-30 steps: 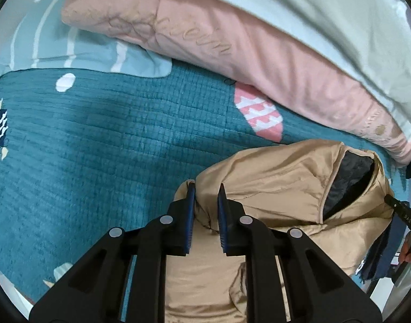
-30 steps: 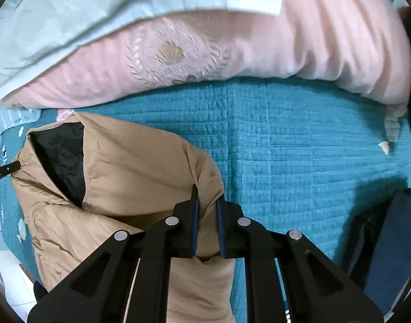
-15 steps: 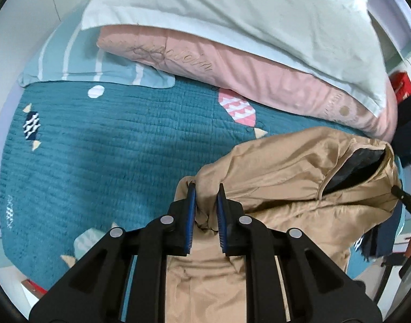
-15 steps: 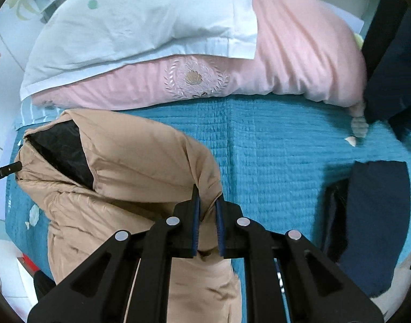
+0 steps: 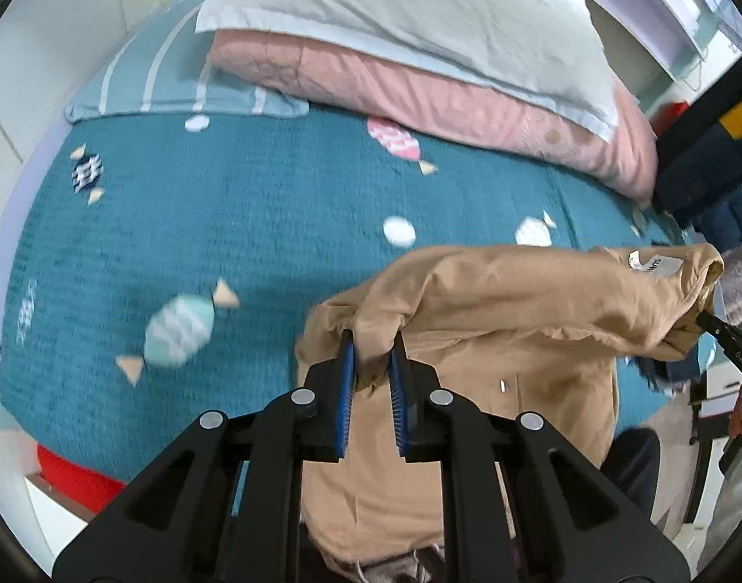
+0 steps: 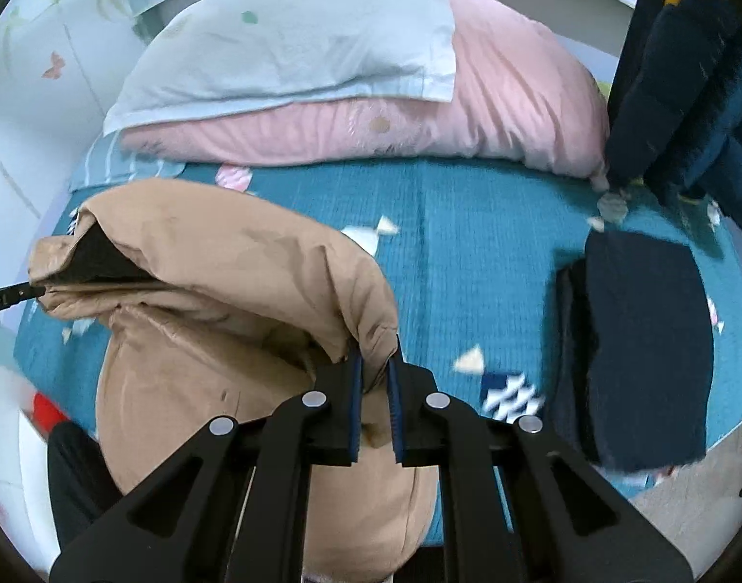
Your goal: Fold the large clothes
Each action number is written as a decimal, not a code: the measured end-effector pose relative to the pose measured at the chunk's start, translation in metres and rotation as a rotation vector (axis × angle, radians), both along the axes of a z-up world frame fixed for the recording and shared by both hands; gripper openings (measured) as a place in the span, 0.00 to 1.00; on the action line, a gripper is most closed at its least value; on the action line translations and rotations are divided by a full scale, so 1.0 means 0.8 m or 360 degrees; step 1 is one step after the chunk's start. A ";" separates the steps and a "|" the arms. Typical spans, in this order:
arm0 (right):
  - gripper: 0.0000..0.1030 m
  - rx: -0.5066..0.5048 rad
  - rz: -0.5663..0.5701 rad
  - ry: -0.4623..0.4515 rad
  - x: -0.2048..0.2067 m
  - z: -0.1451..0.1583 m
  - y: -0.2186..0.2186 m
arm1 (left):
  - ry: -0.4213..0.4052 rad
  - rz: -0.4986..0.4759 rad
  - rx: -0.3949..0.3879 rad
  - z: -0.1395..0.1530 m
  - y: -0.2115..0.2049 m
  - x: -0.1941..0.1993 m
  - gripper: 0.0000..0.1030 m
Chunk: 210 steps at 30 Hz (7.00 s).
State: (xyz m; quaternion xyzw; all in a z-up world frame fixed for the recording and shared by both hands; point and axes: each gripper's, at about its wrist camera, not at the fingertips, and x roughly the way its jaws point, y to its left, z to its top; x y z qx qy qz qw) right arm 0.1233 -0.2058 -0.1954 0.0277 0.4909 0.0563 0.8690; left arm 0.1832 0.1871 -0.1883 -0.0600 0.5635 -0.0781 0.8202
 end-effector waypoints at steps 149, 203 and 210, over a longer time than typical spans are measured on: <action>0.11 0.0543 -0.0548 0.0396 0.033 -0.153 -0.074 | 0.0385 0.0492 -0.0184 -0.150 0.034 -0.029 0.15; 0.01 0.0303 -0.0244 0.0544 -0.035 -0.253 0.085 | 0.0447 0.0069 -0.0024 -0.230 -0.114 -0.093 0.02; 0.02 0.0382 -0.0093 0.0531 -0.047 -0.223 0.109 | 0.0372 0.0008 0.0011 -0.201 -0.120 -0.097 0.03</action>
